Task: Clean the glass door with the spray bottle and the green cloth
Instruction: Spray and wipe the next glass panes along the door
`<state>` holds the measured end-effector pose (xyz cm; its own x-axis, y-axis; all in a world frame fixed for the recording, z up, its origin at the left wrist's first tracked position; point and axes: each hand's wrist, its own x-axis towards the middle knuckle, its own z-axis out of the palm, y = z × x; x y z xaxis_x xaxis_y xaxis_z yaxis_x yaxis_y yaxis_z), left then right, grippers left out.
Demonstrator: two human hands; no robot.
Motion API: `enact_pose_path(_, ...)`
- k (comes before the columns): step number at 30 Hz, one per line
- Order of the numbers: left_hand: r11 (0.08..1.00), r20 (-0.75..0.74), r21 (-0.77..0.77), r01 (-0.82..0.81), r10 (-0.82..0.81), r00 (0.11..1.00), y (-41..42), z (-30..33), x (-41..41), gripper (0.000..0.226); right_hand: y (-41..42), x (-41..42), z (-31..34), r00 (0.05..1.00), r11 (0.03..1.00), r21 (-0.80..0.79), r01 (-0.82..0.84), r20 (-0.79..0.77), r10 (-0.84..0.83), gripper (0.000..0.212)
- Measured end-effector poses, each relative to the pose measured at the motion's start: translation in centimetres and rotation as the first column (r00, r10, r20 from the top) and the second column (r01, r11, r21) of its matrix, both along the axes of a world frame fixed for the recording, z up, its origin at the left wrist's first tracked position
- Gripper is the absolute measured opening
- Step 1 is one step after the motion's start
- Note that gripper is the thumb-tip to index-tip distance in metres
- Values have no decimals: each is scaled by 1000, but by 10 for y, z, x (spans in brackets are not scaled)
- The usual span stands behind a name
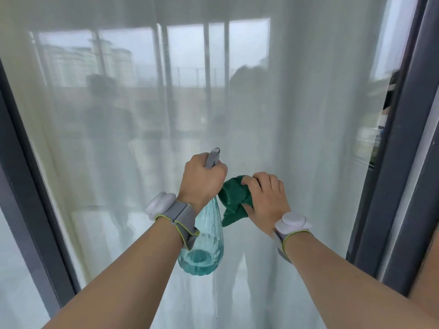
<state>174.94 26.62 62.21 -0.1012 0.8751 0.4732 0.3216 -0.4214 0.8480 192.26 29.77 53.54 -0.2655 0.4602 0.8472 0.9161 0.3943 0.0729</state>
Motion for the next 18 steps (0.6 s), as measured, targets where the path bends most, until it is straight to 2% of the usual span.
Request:
enact_pose_path(4,997,-58,-20,70,-71,996,-13,-2,22,18,-17,27,-5,999,999,37,-15,46,13,53)
enact_pose_path(9,994,-45,-51,101,-103,994,-24,-5,65,20,-31,76,-11,995,998,-7,70,78,-69,55)
enact_pose_path(14,988,-5,-107,110,-111,994,-26,-1,95,20,-31,94,-9,994,997,10,78,77,-78,53)
enact_pose_path(18,973,-11,-228,41,-44,999,-21,3,97,15,-21,85,-11,990,998,11,68,126,-69,52)
